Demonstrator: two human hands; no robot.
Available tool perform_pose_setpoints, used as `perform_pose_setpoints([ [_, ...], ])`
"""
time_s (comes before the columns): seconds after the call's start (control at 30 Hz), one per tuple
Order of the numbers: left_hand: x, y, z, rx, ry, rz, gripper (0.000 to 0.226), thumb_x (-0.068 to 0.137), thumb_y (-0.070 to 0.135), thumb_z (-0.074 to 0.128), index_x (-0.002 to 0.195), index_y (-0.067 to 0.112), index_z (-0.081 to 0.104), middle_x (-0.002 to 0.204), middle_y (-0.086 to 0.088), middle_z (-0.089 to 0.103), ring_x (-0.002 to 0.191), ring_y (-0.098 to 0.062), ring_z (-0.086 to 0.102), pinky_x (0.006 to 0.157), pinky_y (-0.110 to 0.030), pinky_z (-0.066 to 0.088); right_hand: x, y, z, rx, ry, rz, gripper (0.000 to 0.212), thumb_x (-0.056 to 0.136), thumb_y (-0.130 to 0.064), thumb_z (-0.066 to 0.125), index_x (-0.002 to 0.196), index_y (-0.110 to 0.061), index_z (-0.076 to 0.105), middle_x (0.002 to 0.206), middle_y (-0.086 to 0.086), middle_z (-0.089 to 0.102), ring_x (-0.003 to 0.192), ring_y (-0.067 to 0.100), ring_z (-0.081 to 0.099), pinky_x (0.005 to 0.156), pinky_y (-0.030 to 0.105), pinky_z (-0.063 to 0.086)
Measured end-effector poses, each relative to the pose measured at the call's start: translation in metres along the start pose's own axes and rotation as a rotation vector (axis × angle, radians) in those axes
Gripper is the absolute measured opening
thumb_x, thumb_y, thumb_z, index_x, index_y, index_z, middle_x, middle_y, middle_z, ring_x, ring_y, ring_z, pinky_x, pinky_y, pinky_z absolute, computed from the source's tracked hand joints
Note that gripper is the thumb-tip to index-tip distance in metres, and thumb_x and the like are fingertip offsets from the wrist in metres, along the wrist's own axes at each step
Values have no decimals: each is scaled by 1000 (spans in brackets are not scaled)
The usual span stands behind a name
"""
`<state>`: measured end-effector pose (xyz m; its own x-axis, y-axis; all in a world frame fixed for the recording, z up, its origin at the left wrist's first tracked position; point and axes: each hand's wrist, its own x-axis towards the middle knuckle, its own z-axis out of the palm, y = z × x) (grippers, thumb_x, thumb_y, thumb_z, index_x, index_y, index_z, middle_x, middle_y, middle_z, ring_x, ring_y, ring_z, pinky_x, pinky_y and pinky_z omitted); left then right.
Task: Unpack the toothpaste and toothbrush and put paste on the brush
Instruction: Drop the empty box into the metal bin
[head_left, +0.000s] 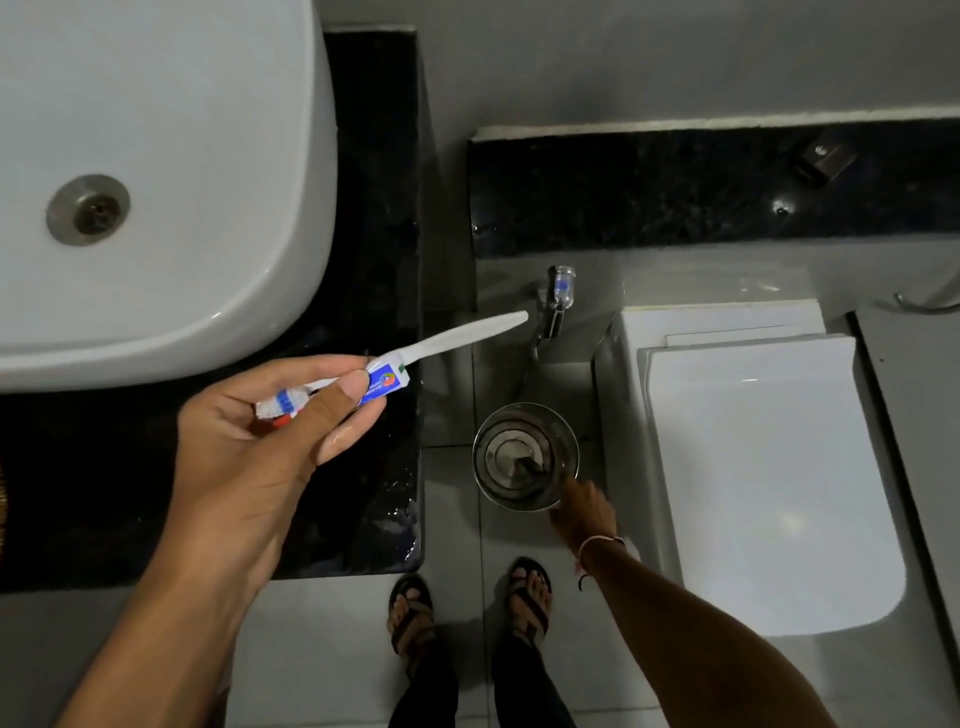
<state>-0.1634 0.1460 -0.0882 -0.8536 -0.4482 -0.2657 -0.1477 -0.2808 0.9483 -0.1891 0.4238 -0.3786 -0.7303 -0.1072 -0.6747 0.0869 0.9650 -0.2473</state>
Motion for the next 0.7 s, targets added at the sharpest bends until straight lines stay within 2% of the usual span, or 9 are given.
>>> perform_pose_setpoints([
  [0.03, 0, 0, 1, -5, -5, -5, 23, 71, 20, 84, 91, 9, 81, 93, -14, 81, 94, -31, 78, 83, -30, 62, -3, 2, 1, -50, 2, -22, 46, 93, -24, 63, 137, -15, 52, 136, 15, 60, 126, 32, 57, 105, 46, 52],
  [0.1, -2, 0, 4, -18, -14, -14, 25, 72, 20, 84, 92, 7, 80, 94, -16, 81, 91, -30, 78, 82, -27, 62, -10, 4, -1, -178, 0, -56, 83, 88, -45, 67, 156, -22, 25, 161, 19, 30, 150, 39, 27, 122, 54, 27],
  [0.13, -3, 1, 5, -27, -15, -22, 26, 71, 20, 84, 93, 6, 80, 94, -18, 80, 89, -29, 78, 82, -27, 62, -13, 4, -3, -236, 0, -74, 95, 85, -54, 65, 159, -25, 12, 166, 19, 15, 155, 40, 13, 124, 58, 14],
  [0.2, -8, 4, 7, -45, -30, -36, 27, 71, 20, 84, 94, 5, 80, 94, -18, 81, 91, -30, 79, 82, -27, 62, -19, 4, -7, -308, 13, -101, 107, 81, -67, 61, 159, -28, -1, 168, 20, -1, 156, 41, -2, 124, 63, 1],
  [0.37, -22, 15, 5, -73, -52, -79, 30, 67, 22, 85, 92, 6, 81, 92, -16, 82, 93, -29, 78, 79, -24, 62, -45, -5, -31, -344, 77, -136, 110, 76, -76, 56, 159, -30, 0, 168, 20, -1, 156, 40, -4, 123, 67, 1],
  [0.5, -42, 31, -5, -95, -51, -125, 37, 63, 23, 88, 93, 3, 80, 93, -19, 81, 96, -32, 78, 79, -25, 62, -84, -28, -70, -266, 152, -186, 111, 76, -77, 57, 159, -32, -1, 169, 17, -1, 157, 37, -5, 125, 65, 5],
  [0.6, -61, 57, -20, -69, -70, -139, 36, 65, 22, 87, 94, 2, 80, 93, -21, 81, 95, -34, 77, 78, -25, 63, -130, -54, -115, -108, 244, -295, 106, 80, -71, 60, 159, -31, 2, 170, 14, -1, 157, 33, -6, 128, 58, 6],
  [0.7, -77, 86, -40, 27, -97, -140, 23, 75, 13, 83, 95, 3, 80, 96, -22, 80, 95, -33, 77, 77, -26, 64, -183, -85, -158, 133, 454, -521, 93, 83, -64, 64, 157, -27, 20, 167, 9, 18, 156, 26, 15, 127, 44, 21],
])
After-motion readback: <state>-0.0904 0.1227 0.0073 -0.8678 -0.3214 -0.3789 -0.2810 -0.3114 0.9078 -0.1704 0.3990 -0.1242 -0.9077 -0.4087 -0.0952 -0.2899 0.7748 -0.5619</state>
